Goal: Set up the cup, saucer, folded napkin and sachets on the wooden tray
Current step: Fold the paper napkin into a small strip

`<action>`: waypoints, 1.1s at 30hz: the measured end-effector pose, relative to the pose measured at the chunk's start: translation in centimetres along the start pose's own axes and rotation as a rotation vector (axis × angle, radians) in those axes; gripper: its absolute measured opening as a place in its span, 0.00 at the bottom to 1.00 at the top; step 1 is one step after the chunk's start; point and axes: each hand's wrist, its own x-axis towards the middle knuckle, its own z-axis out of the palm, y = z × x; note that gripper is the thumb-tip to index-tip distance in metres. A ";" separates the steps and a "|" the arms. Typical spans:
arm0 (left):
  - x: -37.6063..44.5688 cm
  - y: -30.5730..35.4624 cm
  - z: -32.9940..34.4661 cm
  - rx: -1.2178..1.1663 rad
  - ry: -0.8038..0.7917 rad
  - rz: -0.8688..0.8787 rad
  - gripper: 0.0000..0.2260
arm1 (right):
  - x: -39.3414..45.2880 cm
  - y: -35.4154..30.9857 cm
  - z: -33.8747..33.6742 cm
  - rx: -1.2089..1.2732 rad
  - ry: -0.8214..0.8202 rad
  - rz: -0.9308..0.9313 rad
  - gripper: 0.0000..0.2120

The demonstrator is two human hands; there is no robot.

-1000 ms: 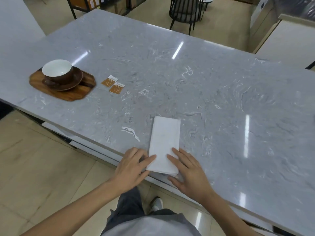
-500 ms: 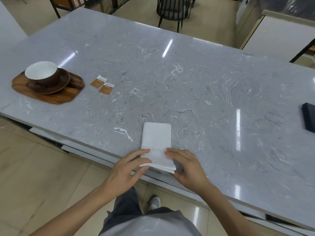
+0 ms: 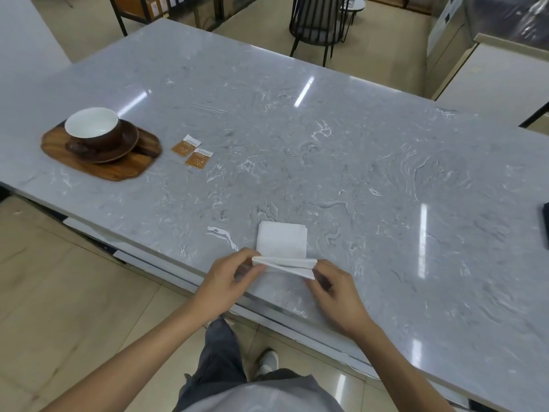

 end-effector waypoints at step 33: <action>7.4 -1.1 2.2 0.686 -0.042 0.216 0.22 | 7.2 -1.1 3.8 -0.577 0.103 -0.102 0.26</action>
